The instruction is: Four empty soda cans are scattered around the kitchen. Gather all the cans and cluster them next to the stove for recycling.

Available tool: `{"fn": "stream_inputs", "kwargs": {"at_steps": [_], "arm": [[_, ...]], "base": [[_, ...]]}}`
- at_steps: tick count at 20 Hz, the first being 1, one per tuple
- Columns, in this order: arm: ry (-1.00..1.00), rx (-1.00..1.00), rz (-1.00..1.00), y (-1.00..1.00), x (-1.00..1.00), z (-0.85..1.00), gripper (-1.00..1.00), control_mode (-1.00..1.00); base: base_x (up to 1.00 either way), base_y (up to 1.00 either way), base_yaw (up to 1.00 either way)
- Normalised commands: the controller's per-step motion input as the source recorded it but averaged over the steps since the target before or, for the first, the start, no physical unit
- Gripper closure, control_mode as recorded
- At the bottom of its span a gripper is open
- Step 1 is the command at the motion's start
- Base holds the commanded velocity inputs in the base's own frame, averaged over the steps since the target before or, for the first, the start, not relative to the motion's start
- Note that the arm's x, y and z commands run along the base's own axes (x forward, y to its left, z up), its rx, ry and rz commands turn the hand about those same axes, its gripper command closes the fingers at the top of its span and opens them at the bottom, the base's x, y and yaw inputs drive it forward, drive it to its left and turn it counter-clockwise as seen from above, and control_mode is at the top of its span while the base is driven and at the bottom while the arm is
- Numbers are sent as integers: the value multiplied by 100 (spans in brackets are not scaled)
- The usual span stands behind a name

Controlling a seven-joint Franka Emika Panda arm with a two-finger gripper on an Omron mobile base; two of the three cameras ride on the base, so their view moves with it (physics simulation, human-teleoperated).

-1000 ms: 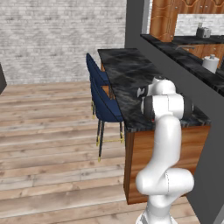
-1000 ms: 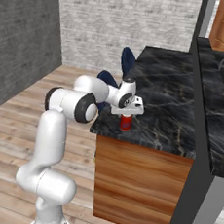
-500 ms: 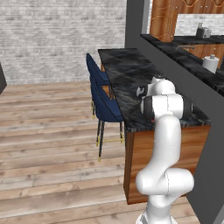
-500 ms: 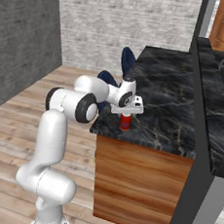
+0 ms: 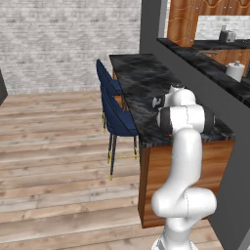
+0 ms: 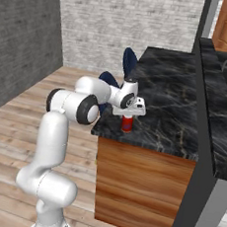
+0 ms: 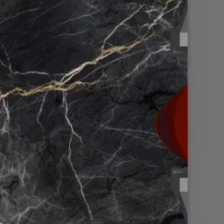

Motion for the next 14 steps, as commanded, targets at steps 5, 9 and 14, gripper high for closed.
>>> {"fn": "stream_inputs", "kwargs": {"at_steps": [5,9,14], "arm": [[2,-2,-2,-7,-8,-14,-100,-100],[2,-3,-3,-4,-7,-16,-100,-100],[6,-4,-6,-1,-12,-19,-100,-100]], "base": [[0,0,0],[0,0,0],[0,0,0]]}}
